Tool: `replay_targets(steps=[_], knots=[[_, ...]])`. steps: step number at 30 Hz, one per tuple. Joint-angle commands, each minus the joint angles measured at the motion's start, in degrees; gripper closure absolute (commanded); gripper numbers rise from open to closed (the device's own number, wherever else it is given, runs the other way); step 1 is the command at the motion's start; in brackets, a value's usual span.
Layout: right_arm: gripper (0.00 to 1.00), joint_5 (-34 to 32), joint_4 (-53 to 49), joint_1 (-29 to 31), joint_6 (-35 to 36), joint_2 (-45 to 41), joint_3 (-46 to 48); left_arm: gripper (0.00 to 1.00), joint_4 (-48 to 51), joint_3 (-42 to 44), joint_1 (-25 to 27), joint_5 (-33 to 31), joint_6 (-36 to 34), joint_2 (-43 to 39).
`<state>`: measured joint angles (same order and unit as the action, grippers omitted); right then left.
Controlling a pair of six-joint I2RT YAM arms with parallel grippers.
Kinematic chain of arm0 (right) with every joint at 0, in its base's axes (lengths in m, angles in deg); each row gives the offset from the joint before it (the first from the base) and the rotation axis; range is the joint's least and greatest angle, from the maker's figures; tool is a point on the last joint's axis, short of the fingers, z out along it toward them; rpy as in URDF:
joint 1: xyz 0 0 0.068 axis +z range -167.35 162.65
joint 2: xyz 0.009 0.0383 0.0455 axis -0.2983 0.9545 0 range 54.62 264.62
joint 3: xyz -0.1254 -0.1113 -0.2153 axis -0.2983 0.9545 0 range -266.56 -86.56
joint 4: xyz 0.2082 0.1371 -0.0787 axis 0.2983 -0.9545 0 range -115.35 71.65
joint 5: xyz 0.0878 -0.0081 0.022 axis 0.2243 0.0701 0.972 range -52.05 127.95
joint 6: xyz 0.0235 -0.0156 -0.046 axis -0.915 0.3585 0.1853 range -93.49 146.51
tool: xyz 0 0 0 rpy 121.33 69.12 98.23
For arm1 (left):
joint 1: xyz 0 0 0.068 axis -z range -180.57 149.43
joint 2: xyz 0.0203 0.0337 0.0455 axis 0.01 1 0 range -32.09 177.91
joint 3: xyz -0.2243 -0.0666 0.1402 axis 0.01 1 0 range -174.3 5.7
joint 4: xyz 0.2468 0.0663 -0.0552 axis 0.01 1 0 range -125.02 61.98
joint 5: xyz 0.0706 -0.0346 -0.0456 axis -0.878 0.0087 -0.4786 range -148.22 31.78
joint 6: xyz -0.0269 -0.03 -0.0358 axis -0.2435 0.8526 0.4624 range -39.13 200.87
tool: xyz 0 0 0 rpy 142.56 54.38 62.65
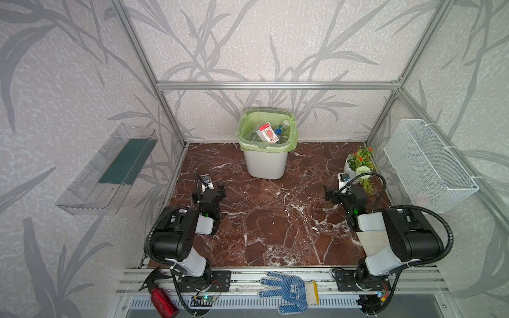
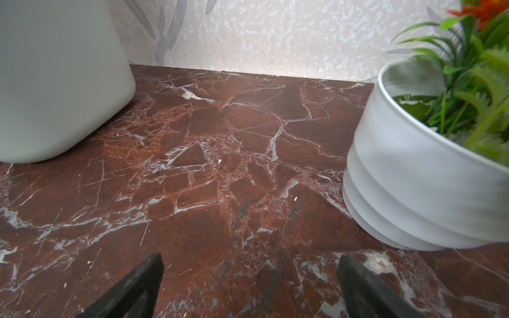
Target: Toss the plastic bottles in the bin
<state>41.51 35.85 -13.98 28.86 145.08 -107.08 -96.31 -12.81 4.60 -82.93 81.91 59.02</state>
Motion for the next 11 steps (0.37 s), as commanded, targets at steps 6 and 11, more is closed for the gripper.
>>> replay_targets(steps=[6, 11], knots=[[0.01, 0.32, 2.32, -0.16, 0.58, 0.42, -0.67, 0.01, -1.15, -0.48, -0.33, 0.36, -0.81, 0.3], [0.01, 0.32, 2.32, -0.16, 0.59, 0.37, -0.67, 0.01, -1.24, -0.4, -0.3, 0.32, -0.78, 0.3]])
